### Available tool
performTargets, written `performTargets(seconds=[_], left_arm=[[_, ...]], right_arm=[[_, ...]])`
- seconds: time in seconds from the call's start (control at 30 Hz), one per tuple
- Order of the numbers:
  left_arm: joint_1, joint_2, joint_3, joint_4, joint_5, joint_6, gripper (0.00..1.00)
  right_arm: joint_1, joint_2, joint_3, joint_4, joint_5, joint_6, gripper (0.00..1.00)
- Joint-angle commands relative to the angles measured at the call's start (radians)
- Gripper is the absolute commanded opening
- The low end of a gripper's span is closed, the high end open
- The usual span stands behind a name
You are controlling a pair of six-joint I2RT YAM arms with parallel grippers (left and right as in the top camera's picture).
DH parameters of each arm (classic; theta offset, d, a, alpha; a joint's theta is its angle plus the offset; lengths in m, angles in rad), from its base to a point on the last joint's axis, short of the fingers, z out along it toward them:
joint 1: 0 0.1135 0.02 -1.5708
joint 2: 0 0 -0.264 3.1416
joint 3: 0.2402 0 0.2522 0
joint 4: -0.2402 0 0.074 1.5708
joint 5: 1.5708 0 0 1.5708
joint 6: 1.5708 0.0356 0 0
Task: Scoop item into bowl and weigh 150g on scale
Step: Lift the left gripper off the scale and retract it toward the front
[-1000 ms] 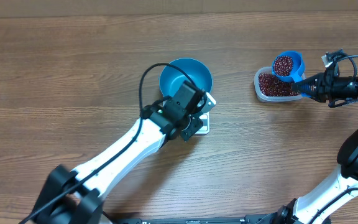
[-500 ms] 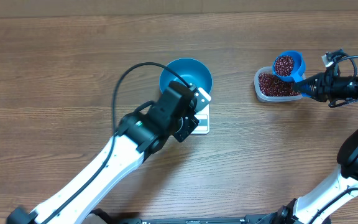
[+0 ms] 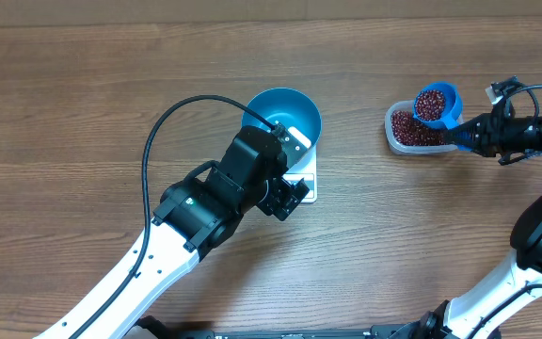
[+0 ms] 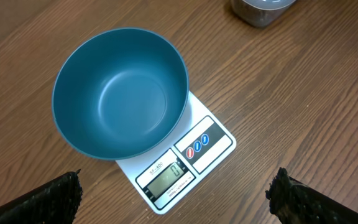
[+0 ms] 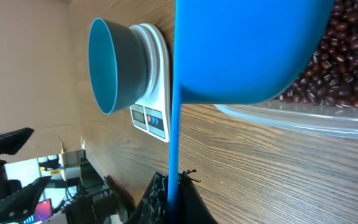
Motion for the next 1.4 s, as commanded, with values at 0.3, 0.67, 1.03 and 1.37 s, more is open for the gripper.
performTargets(seconds=[0.3, 0.67, 1.03, 1.37], left_arm=[[0.008, -0.01, -0.003, -0.093, -0.005, -0.032, 1.0], [0.006, -0.096, -0.002, -0.131, 0.049, -0.188, 1.0], [0.004, -0.207, -0.002, -0.413, 0.148, 0.027, 0.99], [0.014, -0.247, -0.04, -0.442, 0.0, 0.198, 1.0]], right_arm=[[-0.001, -0.018, 0.0, 0.003, -0.007, -0.017, 0.04], [-0.001, -0.018, 0.0, 0.006, -0.008, -0.016, 0.04], [-0.001, -0.018, 0.0, 0.022, -0.031, -0.016, 0.04], [-0.001, -0.018, 0.0, 0.023, -0.027, -0.017, 0.04]])
